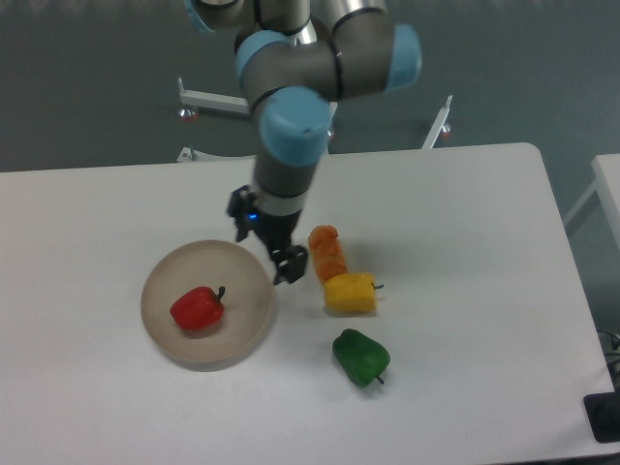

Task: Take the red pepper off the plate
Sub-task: 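Move the open gripper over the plate and lower it onto the red pepper, then close the gripper around the red pepper on the plate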

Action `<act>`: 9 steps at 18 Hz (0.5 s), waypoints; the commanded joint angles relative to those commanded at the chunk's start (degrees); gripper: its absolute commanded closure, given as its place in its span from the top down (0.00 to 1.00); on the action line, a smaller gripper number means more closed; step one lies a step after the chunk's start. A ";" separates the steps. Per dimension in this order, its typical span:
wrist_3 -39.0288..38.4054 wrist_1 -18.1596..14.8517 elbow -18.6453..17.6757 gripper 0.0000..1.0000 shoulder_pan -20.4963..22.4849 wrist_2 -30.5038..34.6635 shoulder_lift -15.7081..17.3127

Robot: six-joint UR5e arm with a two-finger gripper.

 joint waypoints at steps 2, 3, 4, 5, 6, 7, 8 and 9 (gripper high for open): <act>-0.27 0.44 0.17 1.00 -1.41 0.00 -1.40; -0.27 1.92 0.00 1.00 -2.46 0.09 -2.45; -0.27 3.33 0.09 1.00 -3.25 0.26 -3.60; -0.35 4.21 0.26 1.00 -3.52 0.26 -4.22; -0.36 4.65 0.26 1.00 -3.61 0.26 -4.75; -0.27 4.83 0.26 1.00 -4.13 0.26 -5.36; -0.27 4.83 0.26 1.00 -4.23 0.35 -5.63; -0.27 4.92 0.26 1.00 -4.23 0.35 -5.80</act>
